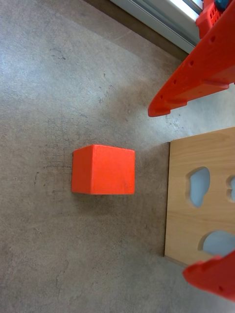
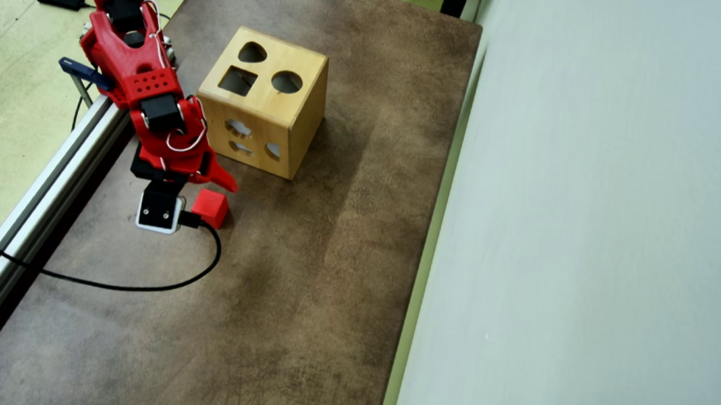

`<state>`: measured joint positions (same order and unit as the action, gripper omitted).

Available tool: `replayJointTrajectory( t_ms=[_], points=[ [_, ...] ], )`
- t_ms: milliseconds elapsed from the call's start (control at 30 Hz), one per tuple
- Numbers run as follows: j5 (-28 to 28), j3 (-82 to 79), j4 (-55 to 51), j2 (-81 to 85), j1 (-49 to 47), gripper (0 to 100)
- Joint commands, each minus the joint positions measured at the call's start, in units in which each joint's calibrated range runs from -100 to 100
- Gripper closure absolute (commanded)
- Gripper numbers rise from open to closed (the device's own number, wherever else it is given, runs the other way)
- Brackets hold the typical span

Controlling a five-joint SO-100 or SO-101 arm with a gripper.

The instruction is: Pick and place the red cube on the square hole

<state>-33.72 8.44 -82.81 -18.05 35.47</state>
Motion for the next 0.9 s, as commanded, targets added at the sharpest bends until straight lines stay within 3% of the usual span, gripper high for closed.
replayJointTrajectory(
  t_ms=[0, 867],
  points=[
    [-0.3, 1.3, 0.0, 0.4, -0.4, 55],
    [-0.3, 1.4, 0.5, -8.2, -0.4, 55]
  ],
)
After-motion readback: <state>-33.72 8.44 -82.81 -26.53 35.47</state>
